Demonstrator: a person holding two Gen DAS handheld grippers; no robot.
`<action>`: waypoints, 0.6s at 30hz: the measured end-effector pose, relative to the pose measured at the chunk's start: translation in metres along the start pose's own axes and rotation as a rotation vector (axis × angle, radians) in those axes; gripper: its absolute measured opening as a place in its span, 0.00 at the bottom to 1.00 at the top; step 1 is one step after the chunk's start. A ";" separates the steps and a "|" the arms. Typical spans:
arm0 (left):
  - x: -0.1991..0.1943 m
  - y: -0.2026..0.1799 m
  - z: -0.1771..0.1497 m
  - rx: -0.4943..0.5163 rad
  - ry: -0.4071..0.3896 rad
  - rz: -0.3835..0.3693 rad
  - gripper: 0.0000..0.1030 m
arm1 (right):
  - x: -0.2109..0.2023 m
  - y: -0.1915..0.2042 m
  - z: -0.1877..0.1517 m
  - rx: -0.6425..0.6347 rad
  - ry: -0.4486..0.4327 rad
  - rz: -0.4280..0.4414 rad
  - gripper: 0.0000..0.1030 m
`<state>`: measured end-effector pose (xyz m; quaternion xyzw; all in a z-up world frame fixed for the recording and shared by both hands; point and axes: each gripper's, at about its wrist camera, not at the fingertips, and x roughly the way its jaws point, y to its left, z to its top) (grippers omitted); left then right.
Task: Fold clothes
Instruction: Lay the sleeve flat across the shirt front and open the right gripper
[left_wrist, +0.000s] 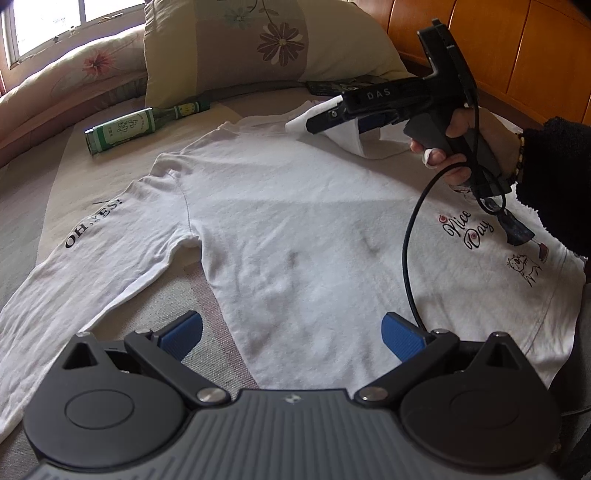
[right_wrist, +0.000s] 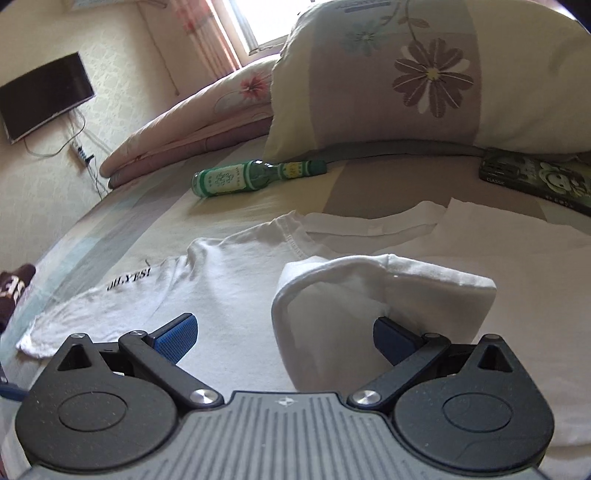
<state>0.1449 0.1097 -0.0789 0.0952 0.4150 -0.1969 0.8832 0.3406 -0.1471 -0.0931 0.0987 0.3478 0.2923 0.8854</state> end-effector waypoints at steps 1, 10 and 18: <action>0.000 0.000 -0.001 0.001 -0.001 -0.001 0.99 | -0.001 0.003 0.002 -0.003 -0.019 0.002 1.00; -0.004 0.007 -0.014 -0.018 0.007 0.005 0.99 | 0.027 0.079 -0.003 -0.358 0.029 0.035 1.00; -0.006 0.013 -0.024 -0.033 0.003 0.000 0.99 | 0.015 0.064 -0.024 -0.329 0.112 0.033 1.00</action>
